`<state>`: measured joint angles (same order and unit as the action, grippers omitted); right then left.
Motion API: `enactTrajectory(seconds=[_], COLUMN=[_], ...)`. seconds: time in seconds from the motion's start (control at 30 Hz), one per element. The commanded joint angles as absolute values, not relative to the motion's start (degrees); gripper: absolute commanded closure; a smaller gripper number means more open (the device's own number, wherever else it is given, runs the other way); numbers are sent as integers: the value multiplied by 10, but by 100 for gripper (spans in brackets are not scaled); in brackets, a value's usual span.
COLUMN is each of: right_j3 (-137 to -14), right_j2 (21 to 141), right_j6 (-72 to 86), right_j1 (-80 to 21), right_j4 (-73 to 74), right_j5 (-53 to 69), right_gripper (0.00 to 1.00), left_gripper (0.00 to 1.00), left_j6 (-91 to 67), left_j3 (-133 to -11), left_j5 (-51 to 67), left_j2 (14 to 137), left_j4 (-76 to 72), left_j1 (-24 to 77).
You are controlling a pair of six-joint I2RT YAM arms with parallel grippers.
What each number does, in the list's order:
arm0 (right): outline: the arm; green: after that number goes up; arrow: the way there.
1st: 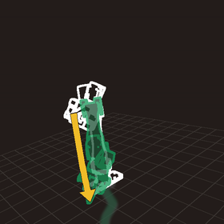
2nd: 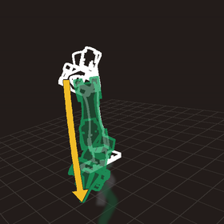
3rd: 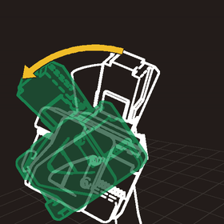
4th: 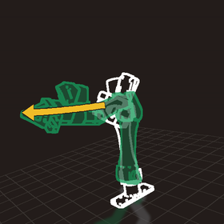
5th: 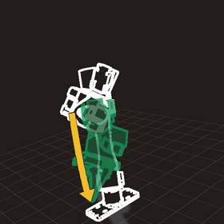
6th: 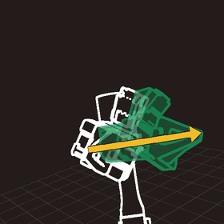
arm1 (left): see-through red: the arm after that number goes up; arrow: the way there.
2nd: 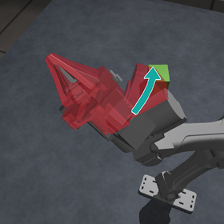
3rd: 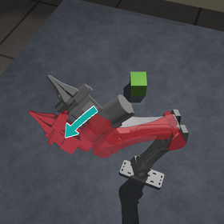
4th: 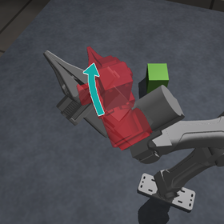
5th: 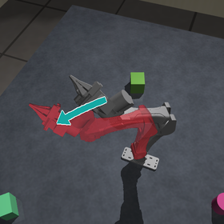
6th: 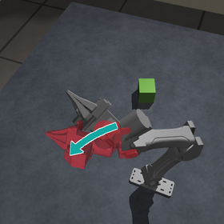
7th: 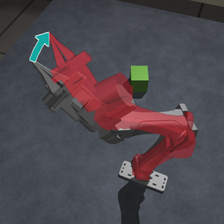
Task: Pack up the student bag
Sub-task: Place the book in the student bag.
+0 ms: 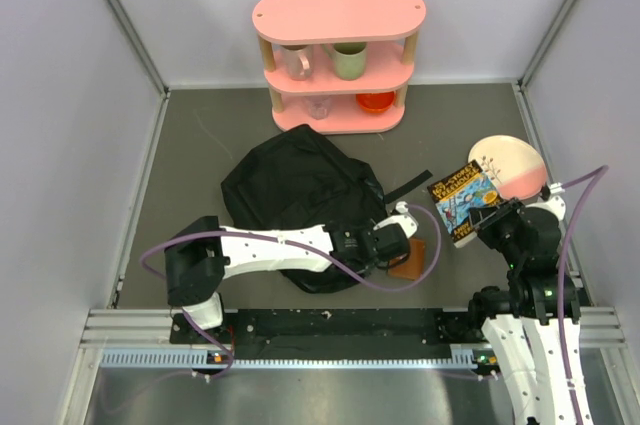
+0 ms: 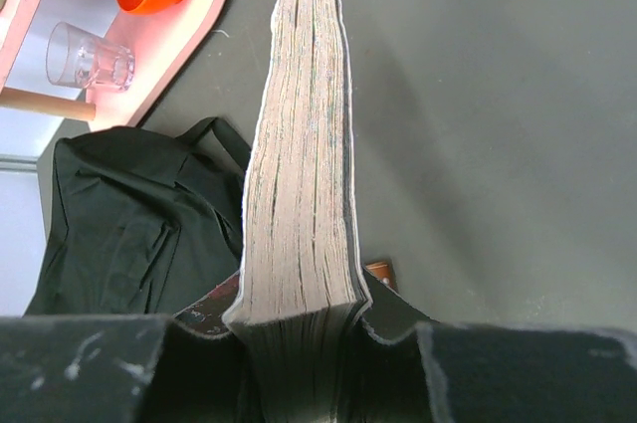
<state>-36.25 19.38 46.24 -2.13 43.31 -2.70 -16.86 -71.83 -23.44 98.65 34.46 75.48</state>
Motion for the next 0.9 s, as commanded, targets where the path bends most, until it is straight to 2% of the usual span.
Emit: enactTrajectory(seconds=[0.0,0.3,0.4,0.53,0.87], right_j3=[-372,-381,-386,-369,-374], right_j2=[192,192,191,192,168], right_j6=[462,456,478,529,534], right_j1=[-26,-26,-26,-26,-26], right_j4=[395,395,395,388,381], right_j5=[-14,25,64,177,265], right_gripper=[100,100,100,100,100], left_gripper=[100,100,100,100,100], left_j6=[-196,-209,-221,-221,-237], left_j3=[-753,-752,-754,-747,-801], left_j5=[-291,-300,-297,-306,-354], left_j2=[965,868,830,777,761], left_j4=[360,367,365,313,315], left_j1=[747,682,651,613,591])
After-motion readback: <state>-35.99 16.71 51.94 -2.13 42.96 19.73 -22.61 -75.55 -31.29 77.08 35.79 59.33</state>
